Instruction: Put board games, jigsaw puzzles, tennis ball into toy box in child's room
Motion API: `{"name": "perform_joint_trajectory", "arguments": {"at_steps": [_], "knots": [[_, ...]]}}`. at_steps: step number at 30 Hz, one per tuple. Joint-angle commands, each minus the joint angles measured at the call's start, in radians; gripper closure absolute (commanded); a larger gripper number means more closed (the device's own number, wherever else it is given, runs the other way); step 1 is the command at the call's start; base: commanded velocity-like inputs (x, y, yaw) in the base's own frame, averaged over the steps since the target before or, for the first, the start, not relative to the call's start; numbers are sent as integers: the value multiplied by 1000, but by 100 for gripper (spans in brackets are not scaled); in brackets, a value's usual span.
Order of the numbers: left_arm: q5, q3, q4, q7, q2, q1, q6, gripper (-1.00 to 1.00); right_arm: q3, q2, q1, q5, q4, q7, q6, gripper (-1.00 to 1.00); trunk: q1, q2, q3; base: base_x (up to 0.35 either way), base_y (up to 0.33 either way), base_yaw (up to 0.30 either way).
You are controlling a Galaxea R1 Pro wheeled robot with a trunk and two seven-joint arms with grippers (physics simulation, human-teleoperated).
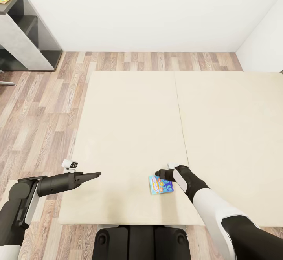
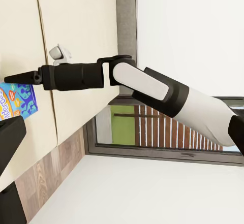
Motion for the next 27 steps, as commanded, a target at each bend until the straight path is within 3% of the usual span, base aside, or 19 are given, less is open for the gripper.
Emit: {"name": "perform_joint_trajectory", "arguments": {"at_steps": [1, 27], "knots": [[-1, 0, 0, -4, 0, 0, 11, -100, 7, -1, 0, -4, -1, -1, 5, -100, 1, -2, -1, 0, 0, 0], [-2, 0, 0, -4, 0, 0, 11, -100, 15, 4, 0, -5, -1, 0, 28, -100, 1, -2, -1, 0, 0, 0]]}}
